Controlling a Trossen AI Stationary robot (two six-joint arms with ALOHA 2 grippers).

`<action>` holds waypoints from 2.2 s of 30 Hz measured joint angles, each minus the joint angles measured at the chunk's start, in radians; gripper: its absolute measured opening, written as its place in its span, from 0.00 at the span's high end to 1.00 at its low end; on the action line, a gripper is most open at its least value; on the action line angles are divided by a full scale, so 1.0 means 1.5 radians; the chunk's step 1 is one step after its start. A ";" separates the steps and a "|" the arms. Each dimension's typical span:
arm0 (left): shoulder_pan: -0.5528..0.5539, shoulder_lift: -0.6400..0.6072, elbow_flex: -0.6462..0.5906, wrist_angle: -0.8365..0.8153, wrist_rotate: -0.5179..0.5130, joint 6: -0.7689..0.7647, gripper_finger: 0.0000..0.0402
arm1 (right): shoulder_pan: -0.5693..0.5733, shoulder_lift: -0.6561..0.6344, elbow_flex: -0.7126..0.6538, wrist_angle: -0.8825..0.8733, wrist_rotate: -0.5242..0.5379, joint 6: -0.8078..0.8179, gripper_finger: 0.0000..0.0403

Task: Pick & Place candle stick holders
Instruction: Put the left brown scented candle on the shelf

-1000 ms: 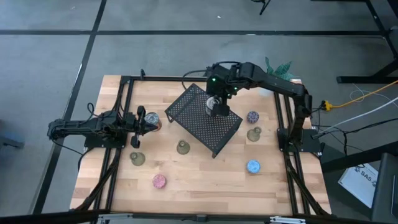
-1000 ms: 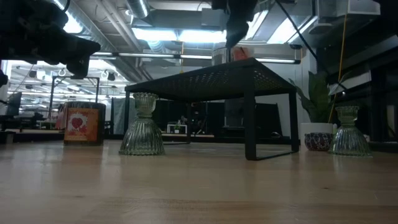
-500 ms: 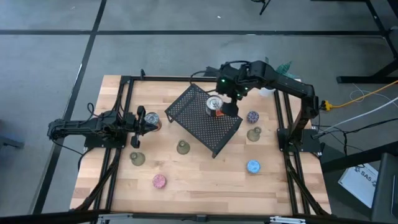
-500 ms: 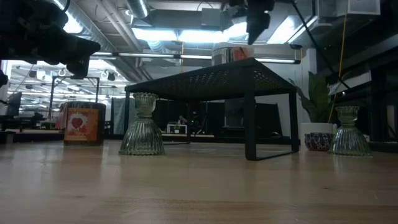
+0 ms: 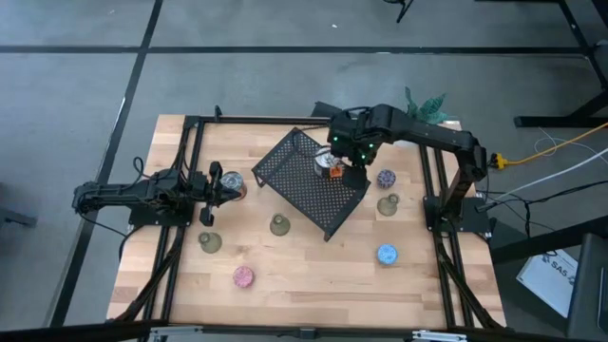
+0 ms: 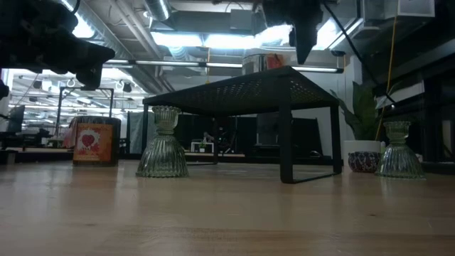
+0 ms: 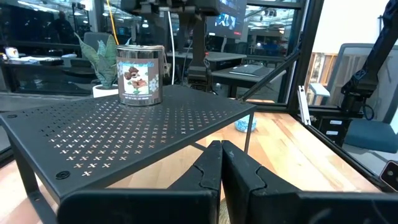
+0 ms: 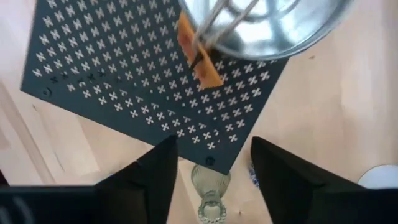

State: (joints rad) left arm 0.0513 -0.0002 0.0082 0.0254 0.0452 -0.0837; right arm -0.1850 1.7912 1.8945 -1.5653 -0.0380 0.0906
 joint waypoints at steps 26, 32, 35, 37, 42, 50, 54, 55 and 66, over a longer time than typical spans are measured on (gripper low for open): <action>0.000 0.000 0.000 0.000 0.000 0.000 1.00 | 0.002 0.001 -0.020 0.052 0.001 -0.001 0.92; 0.000 0.000 0.000 0.000 0.000 0.000 1.00 | 0.002 0.001 -0.020 0.055 0.001 -0.003 0.97; 0.000 0.000 0.000 0.000 0.000 0.000 1.00 | 0.002 0.001 -0.020 0.055 0.001 -0.004 0.99; 0.000 0.000 0.000 0.000 0.000 0.000 1.00 | 0.002 0.001 -0.020 0.056 0.001 -0.008 0.99; 0.000 0.000 0.000 0.000 0.000 0.000 1.00 | 0.002 0.001 -0.020 0.061 0.000 -0.008 0.99; 0.000 0.000 0.000 0.000 0.000 0.000 1.00 | -0.004 0.001 -0.020 0.063 -0.010 -0.014 1.00; 0.000 0.000 0.000 0.000 0.000 0.000 1.00 | -0.004 0.007 -0.021 0.089 -0.010 -0.016 1.00; 0.000 0.000 0.000 0.000 0.000 0.000 1.00 | -0.004 0.010 -0.021 0.094 -0.010 -0.016 1.00; 0.000 0.000 0.000 0.000 0.000 0.000 1.00 | -0.004 0.032 -0.021 0.151 -0.007 -0.016 1.00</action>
State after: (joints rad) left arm 0.0513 -0.0002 0.0082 0.0254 0.0452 -0.0837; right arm -0.1916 1.8398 1.8629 -1.3383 -0.0480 0.0665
